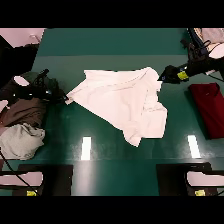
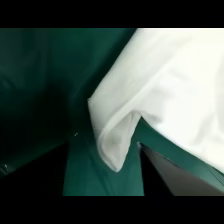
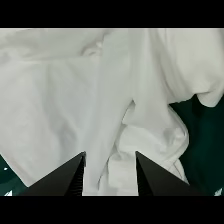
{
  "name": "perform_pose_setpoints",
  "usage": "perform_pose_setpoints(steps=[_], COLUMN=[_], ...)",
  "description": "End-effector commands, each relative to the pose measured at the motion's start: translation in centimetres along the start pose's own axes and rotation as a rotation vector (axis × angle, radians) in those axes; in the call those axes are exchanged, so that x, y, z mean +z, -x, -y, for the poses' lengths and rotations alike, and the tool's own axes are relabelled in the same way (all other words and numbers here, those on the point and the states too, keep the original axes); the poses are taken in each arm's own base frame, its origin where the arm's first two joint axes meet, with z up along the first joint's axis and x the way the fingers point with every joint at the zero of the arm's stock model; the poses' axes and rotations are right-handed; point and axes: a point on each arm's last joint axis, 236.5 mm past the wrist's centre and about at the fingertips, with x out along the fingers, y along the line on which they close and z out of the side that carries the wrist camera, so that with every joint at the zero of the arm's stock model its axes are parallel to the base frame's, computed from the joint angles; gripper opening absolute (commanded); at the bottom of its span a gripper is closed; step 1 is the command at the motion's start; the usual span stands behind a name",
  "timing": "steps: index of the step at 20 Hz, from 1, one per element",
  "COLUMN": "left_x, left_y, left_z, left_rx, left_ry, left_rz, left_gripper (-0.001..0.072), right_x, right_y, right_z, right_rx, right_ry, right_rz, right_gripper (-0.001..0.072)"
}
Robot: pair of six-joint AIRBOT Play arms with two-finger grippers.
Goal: Fold the shirts.
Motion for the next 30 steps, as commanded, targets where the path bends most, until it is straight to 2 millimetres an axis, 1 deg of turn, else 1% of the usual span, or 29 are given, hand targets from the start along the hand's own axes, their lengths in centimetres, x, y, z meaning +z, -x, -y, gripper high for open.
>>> perform_pose_setpoints(steps=[1, 3, 5, 6, 7, 8, 10, 11, 13, 15, 16, 17, 18, 20, 22, 23, 24, 25, 26, 28, 30], left_x=[-1.0, -0.9, -0.2, 0.1, 0.3, 0.4, 0.5, 0.6, 1.4, 2.5, 2.9, 3.1, 3.2, 2.9, 2.4, 2.3, 2.2, 2.2, 2.2, 2.2, 2.2], left_y=[-0.9, -1.0, -1.0, -1.0, -1.0, -1.0, -0.7, -0.2, 1.6, 3.7, 4.6, 5.3, 5.7, 5.8, 5.8, 5.8, 5.8, 5.8, 5.8, 5.8, 5.8], left_z=[0.0, 0.4, 0.6, 0.5, 0.5, 0.6, 1.0, 1.4, 2.1, 3.6, 4.2, 4.6, 4.9, 5.1, 5.2, 5.3, 5.3, 5.3, 5.3, 5.3, 5.3], left_rx=[-0.023, -0.041, -0.049, -0.047, -0.048, -0.051, -0.061, -0.064, -0.055, -0.069, -0.072, -0.076, -0.078, -0.086, -0.092, -0.093, -0.094, -0.094, -0.095, -0.094, -0.095], left_ry=[0.017, 0.014, 0.029, 0.033, 0.035, 0.038, 0.029, 0.012, -0.043, -0.089, -0.107, -0.118, -0.124, -0.125, -0.125, -0.125, -0.125, -0.123, -0.122, -0.113, -0.110], left_rz=[-0.044, -0.040, -0.008, 0.005, 0.010, 0.015, 0.007, -0.003, 0.004, 0.037, 0.052, 0.065, 0.067, 0.055, 0.037, 0.031, 0.028, 0.027, 0.027, 0.026, 0.026], left_gripper=[0.0375, 0.0367, 0.0365, 0.0276, 0.0048, 0.0023, 0.0022, 0.0022, 0.0022, 0.0022, 0.0023, 0.0023, 0.0022, 0.0023, 0.0023, 0.0023, 0.0023, 0.0023, 0.0023, 0.0023, 0.0023], right_x=[-1.7, -2.8, -3.8, -4.2, -4.8, -5.4, -7.3, -8.6, -11.7, -15.3, -17.4, -19.1, -20.8, -23.4, -25.3, -25.8, -25.6, -25.1, -24.3, -23.0, -22.5], right_y=[-0.2, -0.2, -0.2, -0.1, 0.0, 0.1, 0.4, 0.6, 0.7, 0.6, 0.3, -0.1, -0.7, -1.8, -2.8, -3.3, -3.8, -4.2, -4.5, -4.7, -4.8], right_z=[0.7, 1.0, 1.3, 1.6, 1.9, 2.3, 3.4, 4.1, 5.4, 6.3, 6.4, 6.5, 6.6, 6.7, 7.0, 7.3, 7.3, 7.1, 6.7, 6.2, 5.6], right_rx=[-0.013, -0.016, -0.014, -0.016, -0.018, -0.020, -0.025, -0.029, -0.033, -0.032, -0.029, -0.027, -0.025, -0.019, -0.021, -0.025, -0.014, 0.007, 0.036, 0.052, 0.055], right_ry=[-0.028, -0.042, -0.059, -0.070, -0.082, -0.098, -0.138, -0.167, -0.228, -0.304, -0.329, -0.350, -0.370, -0.404, -0.435, -0.448, -0.466, -0.477, -0.474, -0.466, -0.435], right_rz=[0.023, 0.011, 0.002, 0.000, -0.003, -0.008, -0.030, -0.041, -0.075, -0.120, -0.157, -0.185, -0.211, -0.257, -0.288, -0.285, -0.262, -0.230, -0.194, -0.151, -0.145], right_gripper=[0.0368, 0.0368, 0.0367, 0.0367, 0.0367, 0.0367, 0.0367, 0.0367, 0.0368, 0.0369, 0.0390, 0.0461, 0.0493, 0.0492, 0.0490, 0.0488, 0.0488, 0.0483, 0.0437, 0.0437, 0.0436])
